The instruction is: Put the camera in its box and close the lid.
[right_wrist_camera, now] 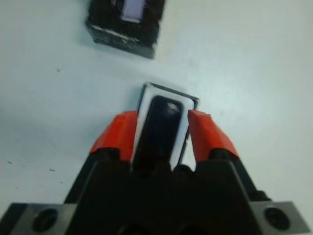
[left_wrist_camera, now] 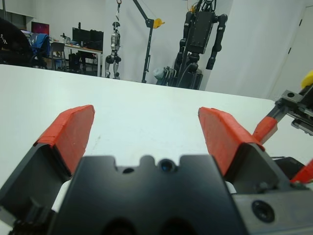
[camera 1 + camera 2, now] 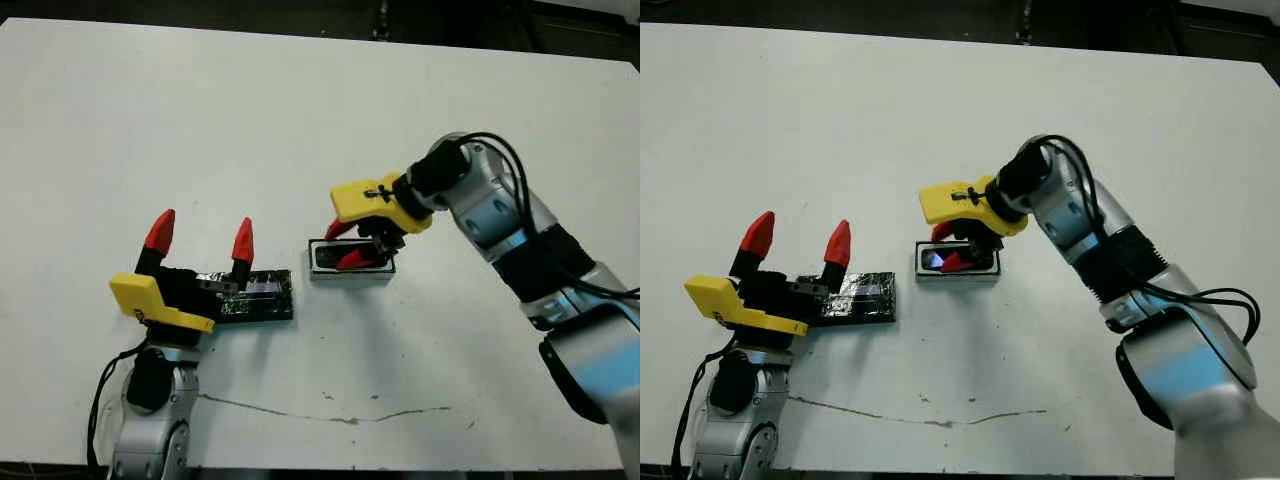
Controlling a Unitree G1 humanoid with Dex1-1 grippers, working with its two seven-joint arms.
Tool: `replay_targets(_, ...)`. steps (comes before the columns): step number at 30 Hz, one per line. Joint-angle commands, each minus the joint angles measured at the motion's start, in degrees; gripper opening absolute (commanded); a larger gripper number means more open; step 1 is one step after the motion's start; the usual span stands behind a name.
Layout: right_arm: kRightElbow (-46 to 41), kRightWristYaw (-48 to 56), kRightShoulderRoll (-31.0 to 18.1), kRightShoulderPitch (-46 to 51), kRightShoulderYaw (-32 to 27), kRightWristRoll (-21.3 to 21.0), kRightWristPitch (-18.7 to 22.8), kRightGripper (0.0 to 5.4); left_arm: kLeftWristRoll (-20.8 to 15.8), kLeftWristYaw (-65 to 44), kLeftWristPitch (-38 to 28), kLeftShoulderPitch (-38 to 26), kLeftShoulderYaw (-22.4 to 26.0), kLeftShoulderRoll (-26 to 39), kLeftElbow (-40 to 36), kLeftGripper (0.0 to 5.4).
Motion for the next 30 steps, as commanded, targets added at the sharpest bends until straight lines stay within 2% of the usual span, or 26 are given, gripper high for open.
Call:
replay_targets(1,-3.1,0.3,-3.0,-2.2,-1.7,-0.5,1.7,3.39,-0.1,-0.2,-0.4,1.0,0.0,0.2,0.5,5.4)
replay_targets(6,-5.4,0.5,-5.4,-2.9,-5.8,2.4,2.4,4.13,0.0,0.1,-0.2,1.1,-0.1,0.0,0.4,5.4)
replay_targets(10,-6.8,0.7,-7.5,-4.4,-9.0,4.7,5.2,4.7,-0.2,-0.2,-0.4,1.0,-0.1,0.1,0.7,5.4)
replay_targets(15,-8.8,0.2,-11.1,-5.4,-15.8,9.6,2.7,5.38,-0.3,-0.1,0.0,1.0,0.0,0.3,0.5,5.4)
replay_targets(18,-8.3,-0.8,-12.3,-4.3,-21.4,14.7,4.6,5.38,-0.2,-0.1,-0.2,0.9,0.1,0.3,0.7,5.4)
replay_targets(20,-10.5,-4.7,-13.2,-1.3,-25.6,17.2,7.9,5.38,-0.1,-0.2,-0.3,0.9,0.2,0.5,0.7,5.4)
replay_targets(22,-15.7,-11.9,-13.2,4.1,-30.4,18.5,11.5,5.38,0.0,0.0,-0.3,0.8,0.2,0.3,0.8,5.4)
replay_targets(26,-23.8,-24.0,-10.8,15.9,-36.7,20.6,12.8,5.24,-0.2,-0.3,-0.3,0.7,0.1,0.4,0.8,5.4)
replay_targets(28,-26.8,-29.3,-8.5,22.1,-37.8,20.8,11.3,5.11,-0.2,-0.3,-0.3,0.6,0.0,0.4,1.0,5.4)
replay_targets(30,-28.8,-33.8,-6.0,27.7,-37.5,20.0,7.2,4.77,-0.2,-0.4,-0.3,0.5,0.0,0.5,1.1,5.4)
